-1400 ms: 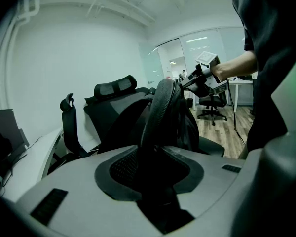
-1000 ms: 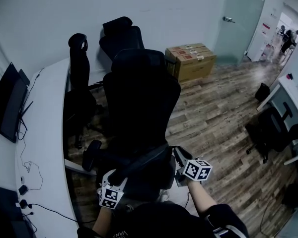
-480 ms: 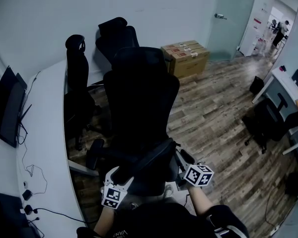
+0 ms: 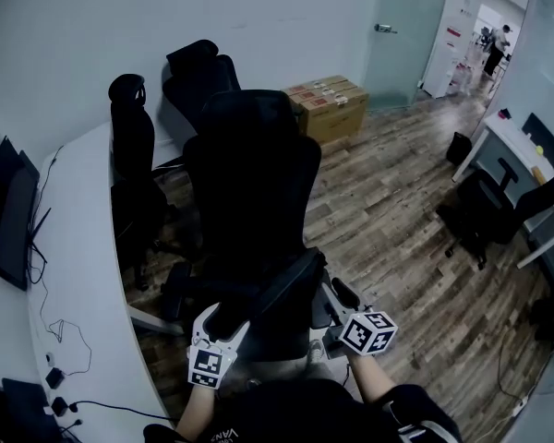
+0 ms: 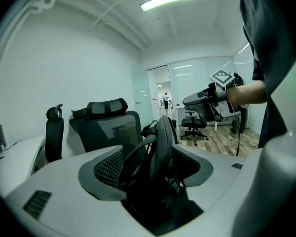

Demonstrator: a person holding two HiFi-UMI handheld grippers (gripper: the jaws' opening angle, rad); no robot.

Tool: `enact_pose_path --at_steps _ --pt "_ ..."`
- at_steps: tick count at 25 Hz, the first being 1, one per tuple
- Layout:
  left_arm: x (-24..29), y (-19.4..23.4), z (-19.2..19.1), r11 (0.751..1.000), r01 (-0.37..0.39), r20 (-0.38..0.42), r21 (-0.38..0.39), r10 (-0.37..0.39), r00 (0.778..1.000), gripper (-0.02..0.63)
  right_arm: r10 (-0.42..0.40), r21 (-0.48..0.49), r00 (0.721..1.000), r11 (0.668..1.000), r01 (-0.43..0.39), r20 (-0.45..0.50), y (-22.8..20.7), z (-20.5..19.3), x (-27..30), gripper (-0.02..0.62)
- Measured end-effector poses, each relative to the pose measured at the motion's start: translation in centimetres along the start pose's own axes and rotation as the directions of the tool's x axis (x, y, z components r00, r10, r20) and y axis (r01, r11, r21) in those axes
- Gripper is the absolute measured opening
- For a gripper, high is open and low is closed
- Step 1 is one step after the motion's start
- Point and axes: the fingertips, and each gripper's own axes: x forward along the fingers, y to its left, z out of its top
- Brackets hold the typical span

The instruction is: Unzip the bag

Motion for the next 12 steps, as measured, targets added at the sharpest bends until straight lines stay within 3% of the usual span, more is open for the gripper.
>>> enact_pose_path --at_steps 6,12 --pt "-2.3 0.4 2.8 1.0 0.013 0.094 -0.008 -0.012 0.995 0.308 0.014 -0.093 0.999 0.996 -0.01 0.043 4.2 -0.5 -2.0 0.153" --pt "-5.0 -1.1 5.2 0.996 0.09 0.172 0.001 -0.088 0.981 0.308 0.002 -0.13 0.998 0.991 0.007 0.068 7.4 -2.5 -4.0 0.153"
